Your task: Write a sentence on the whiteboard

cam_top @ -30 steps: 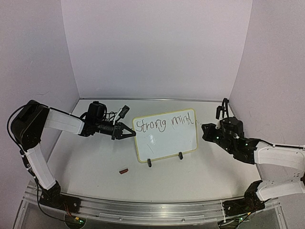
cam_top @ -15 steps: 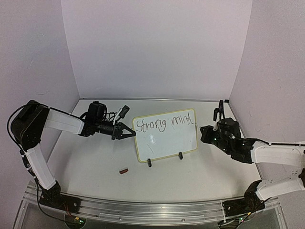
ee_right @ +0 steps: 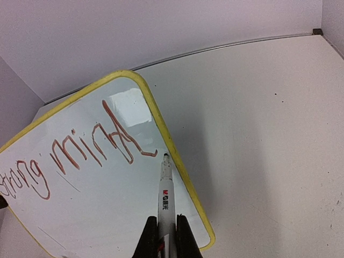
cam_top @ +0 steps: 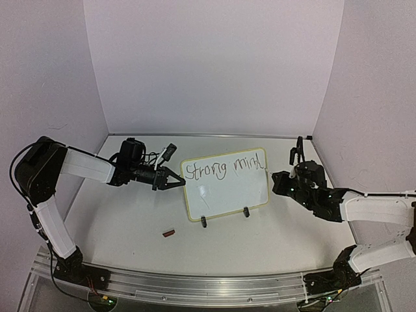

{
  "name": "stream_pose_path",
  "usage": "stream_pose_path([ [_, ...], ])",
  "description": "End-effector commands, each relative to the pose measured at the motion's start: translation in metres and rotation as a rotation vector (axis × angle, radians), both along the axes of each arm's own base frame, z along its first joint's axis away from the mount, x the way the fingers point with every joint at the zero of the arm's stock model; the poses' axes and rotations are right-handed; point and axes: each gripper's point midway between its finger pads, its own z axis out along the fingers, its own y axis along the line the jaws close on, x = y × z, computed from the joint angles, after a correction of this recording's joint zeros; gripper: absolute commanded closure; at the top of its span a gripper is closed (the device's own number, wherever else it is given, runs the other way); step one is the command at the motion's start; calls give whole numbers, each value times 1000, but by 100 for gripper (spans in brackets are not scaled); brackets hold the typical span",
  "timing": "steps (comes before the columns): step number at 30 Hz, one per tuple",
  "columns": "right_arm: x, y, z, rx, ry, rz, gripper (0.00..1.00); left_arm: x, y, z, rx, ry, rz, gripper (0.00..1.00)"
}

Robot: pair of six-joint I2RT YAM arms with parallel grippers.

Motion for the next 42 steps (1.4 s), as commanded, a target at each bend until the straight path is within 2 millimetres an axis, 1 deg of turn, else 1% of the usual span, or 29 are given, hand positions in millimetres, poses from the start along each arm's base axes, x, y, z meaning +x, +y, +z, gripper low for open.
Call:
stream_pose_path([
  [1, 4, -1, 15, 26, -35, -17, 100, -4, 0, -13, 51, 5, -1, 100],
  [15, -4, -7, 6, 32, -7, -25, 100, -4, 0, -11, 48, 3, -3, 100],
  [26, -5, -3, 0, 32, 14, -6, 100, -5, 0, -9, 46, -1, -3, 100],
  [35, -4, 8, 2, 35, 23, 43, 100, -5, 0, -9, 46, -1, -2, 100],
  [37, -5, 12, 5, 49, 19, 66, 100, -5, 0, -9, 46, -2, -1, 100],
  [38, -6, 15, 11, 68, 8, 85, 100, -5, 1, -8, 46, -4, 0, 100],
  [42, -17, 19, 46, 162, -70, 135, 100, -6, 1, -8, 48, -9, 6, 100],
])
